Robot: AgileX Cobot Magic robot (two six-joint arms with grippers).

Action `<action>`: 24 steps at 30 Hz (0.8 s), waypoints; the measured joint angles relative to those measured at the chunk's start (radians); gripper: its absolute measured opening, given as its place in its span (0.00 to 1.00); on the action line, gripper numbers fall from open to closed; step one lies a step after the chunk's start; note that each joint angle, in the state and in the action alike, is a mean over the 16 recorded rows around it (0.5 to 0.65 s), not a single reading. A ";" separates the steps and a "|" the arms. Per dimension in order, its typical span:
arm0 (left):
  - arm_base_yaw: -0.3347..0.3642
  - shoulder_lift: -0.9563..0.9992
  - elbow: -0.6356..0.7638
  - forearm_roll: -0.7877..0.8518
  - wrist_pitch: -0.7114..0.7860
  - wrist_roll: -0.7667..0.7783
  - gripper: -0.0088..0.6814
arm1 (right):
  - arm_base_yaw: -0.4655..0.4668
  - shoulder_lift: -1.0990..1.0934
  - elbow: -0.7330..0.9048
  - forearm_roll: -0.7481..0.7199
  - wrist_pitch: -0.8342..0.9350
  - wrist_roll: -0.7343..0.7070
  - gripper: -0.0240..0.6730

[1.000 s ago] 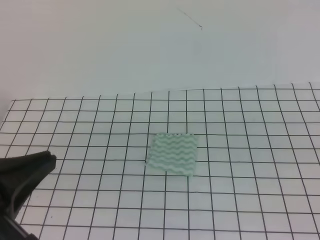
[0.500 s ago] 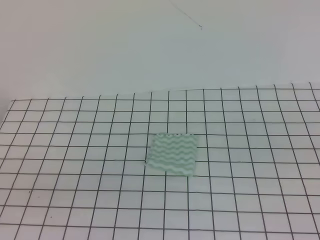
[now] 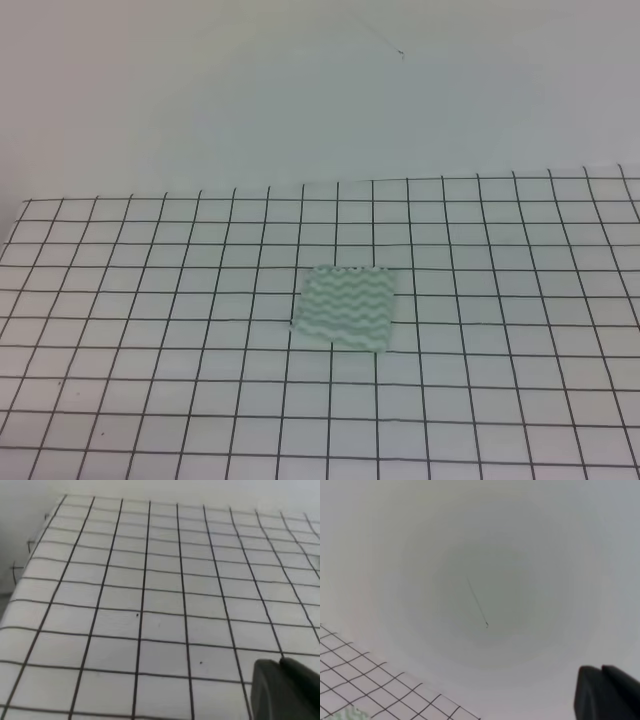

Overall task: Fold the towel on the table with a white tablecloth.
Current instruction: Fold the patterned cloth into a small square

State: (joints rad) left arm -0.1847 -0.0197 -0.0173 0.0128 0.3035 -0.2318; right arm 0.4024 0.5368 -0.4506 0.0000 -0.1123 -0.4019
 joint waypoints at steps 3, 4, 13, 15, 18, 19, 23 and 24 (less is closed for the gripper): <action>0.009 0.000 0.016 -0.011 0.011 -0.001 0.01 | 0.000 0.000 0.005 0.000 0.003 0.000 0.03; 0.010 0.000 0.018 -0.012 0.013 -0.001 0.01 | 0.000 0.000 0.007 0.000 0.004 0.000 0.03; 0.009 0.000 0.020 -0.013 0.009 -0.003 0.01 | -0.001 -0.001 0.022 0.000 0.029 0.000 0.03; 0.009 0.000 0.021 -0.012 0.009 -0.003 0.01 | -0.006 -0.006 0.023 0.000 0.036 0.000 0.03; 0.009 0.000 0.021 -0.012 0.009 -0.002 0.01 | -0.024 -0.022 0.023 0.000 0.046 -0.003 0.03; 0.009 0.000 0.021 -0.012 0.008 0.000 0.01 | -0.034 -0.030 0.023 0.000 0.052 -0.006 0.03; 0.009 0.000 0.021 -0.012 0.009 0.005 0.01 | -0.095 -0.078 0.025 0.008 0.114 0.001 0.03; 0.009 0.000 0.021 -0.012 0.009 0.006 0.01 | -0.115 -0.095 0.028 0.011 0.134 0.006 0.03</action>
State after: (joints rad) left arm -0.1753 -0.0198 0.0042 0.0005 0.3130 -0.2259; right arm 0.2878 0.4422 -0.4229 0.0105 0.0220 -0.3959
